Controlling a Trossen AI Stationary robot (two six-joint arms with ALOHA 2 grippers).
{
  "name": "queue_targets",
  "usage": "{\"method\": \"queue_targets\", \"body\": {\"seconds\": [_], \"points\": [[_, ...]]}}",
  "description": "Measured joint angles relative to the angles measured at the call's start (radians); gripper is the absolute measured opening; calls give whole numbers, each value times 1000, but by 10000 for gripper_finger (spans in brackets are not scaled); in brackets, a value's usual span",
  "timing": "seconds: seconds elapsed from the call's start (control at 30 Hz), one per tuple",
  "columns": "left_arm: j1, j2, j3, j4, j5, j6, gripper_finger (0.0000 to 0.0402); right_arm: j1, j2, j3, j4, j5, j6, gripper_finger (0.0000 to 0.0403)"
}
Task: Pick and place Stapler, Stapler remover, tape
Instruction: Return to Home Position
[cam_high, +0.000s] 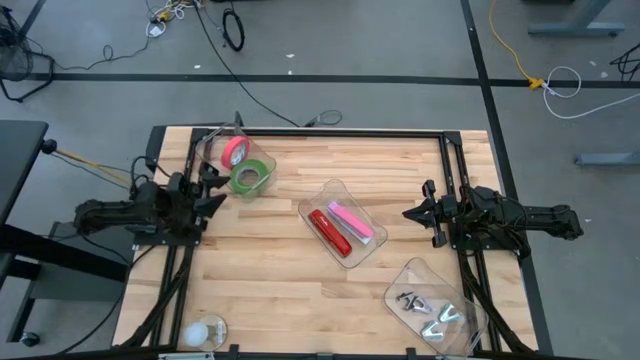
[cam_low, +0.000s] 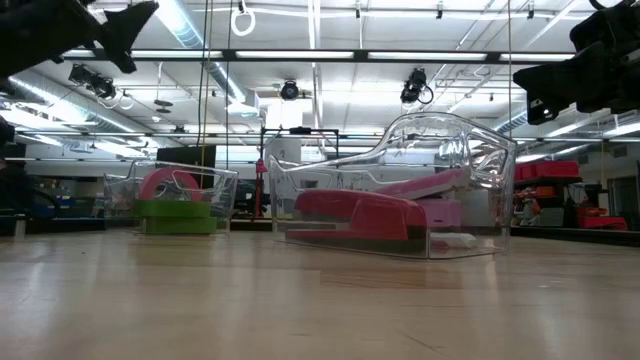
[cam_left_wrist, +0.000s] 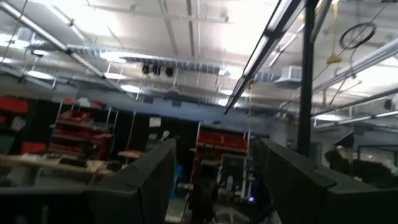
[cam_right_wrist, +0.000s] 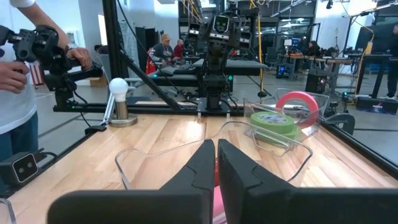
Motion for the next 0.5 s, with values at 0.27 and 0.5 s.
{"method": "queue_targets", "body": {"seconds": [0.27, 0.5], "points": [[-2, -3, 0, -137, -34, -15, 232, 0, 0, 0, 0, 0, 0, 23], [-41, -3, 0, -245, -97, -19, 232, 0, 0, 0, 0, 0, 0, 23]]}}
